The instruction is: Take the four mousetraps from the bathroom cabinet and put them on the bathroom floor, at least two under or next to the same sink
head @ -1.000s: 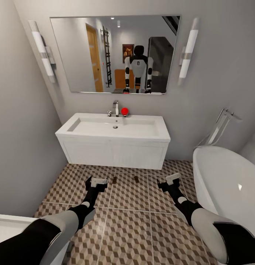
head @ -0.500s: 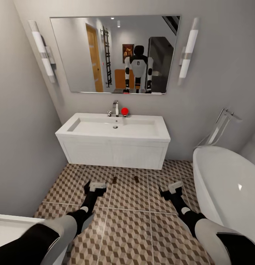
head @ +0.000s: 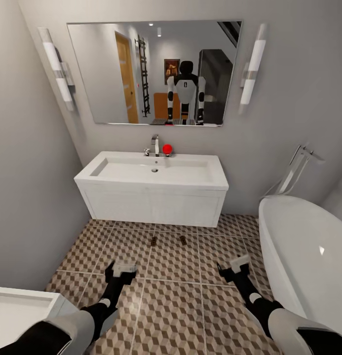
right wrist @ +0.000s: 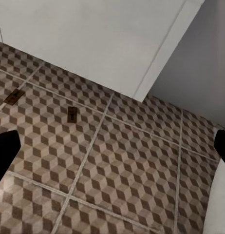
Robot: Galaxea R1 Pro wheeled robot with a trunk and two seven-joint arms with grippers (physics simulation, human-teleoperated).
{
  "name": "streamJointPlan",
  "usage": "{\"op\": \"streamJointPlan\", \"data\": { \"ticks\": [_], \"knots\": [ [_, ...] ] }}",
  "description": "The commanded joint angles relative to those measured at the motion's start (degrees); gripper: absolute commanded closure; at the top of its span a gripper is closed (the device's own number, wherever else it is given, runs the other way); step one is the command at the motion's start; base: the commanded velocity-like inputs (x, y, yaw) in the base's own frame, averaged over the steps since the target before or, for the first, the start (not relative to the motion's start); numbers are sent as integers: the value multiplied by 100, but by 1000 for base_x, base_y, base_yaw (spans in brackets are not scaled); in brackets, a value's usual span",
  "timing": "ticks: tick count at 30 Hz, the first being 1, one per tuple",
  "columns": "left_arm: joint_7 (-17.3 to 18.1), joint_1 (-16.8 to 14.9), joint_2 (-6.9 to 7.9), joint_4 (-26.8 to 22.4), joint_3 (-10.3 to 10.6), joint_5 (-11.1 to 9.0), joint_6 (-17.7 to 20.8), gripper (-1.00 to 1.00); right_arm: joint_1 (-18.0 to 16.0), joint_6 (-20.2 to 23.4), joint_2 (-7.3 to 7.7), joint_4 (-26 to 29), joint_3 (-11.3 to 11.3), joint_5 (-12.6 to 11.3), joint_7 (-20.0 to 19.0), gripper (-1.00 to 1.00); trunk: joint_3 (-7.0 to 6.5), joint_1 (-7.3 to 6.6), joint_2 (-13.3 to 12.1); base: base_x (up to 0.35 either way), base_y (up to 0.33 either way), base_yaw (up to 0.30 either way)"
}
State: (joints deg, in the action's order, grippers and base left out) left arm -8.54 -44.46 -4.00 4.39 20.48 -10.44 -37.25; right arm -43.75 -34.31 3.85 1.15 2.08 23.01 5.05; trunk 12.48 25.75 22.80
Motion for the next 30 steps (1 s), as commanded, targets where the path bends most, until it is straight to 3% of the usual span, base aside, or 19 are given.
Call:
{"op": "streamJointPlan", "data": {
  "ticks": [1, 12, 22, 30],
  "knots": [
    [-14, 27, 11, 25, 52, -37, -34, -100, 18, -44, 2, -9, 21, 60, 40, -100, 11, 4, 12, 0, 0, 0],
    [-11, 444, 155, 26, 52, -38, -46, -100, 476, -277, 89, -10, 22, 47, 43, -100, 11, 4, 12, 0, 0, 0],
    [-13, 1009, 211, 27, 51, -42, -97, -100, 803, -735, 124, -16, 21, -57, 45, -100, 11, 4, 12, 0, 0, 0],
    [-16, 1304, 373, 27, 51, -46, -213, -100, 1087, -900, 125, -18, 21, -76, 44, -100, 11, 4, 12, 0, 0, 0]
  ]
}}
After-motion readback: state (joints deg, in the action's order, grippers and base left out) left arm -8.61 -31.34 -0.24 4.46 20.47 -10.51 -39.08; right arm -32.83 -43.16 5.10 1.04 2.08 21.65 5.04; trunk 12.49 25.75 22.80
